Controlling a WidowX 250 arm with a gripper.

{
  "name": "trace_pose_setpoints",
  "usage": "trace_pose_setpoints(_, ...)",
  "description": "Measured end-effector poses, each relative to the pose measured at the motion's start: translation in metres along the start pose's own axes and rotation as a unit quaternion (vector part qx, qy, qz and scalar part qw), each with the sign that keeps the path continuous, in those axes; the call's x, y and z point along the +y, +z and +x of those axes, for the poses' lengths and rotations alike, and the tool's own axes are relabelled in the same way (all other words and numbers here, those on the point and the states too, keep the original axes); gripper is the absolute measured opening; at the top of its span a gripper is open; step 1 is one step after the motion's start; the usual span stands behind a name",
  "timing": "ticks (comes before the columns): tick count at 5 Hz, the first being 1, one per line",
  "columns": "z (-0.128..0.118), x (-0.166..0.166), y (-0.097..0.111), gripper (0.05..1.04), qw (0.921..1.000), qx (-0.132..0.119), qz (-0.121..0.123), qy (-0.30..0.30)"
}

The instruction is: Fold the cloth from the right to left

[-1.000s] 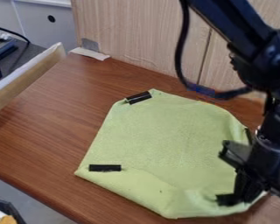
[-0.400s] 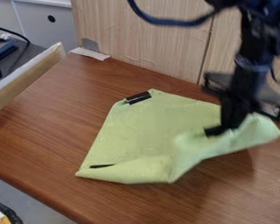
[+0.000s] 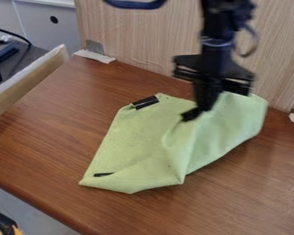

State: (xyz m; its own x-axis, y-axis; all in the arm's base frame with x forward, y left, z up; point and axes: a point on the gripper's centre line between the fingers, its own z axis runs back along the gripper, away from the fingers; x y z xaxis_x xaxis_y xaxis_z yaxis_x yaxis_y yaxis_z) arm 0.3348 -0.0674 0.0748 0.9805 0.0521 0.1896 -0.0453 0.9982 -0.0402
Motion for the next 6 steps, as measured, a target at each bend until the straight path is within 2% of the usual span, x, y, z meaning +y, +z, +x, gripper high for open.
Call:
trace_pose_setpoints(1, 0.006, 0.030, -0.008, 0.068, 0.9992, -0.001, 0.001, 0.039)
trace_pose_setpoints(2, 0.007, 0.060, -0.027, 0.067, 0.9973, 0.008, 0.004, 0.073)
trace_pose_setpoints(5, 0.000, 0.115, -0.080, 0.067, 0.9933, 0.029, -0.017, 0.111)
trace_pose_setpoints(6, -0.002, 0.127, -0.081, 0.092, 0.9922, 0.025, -0.017, 0.121)
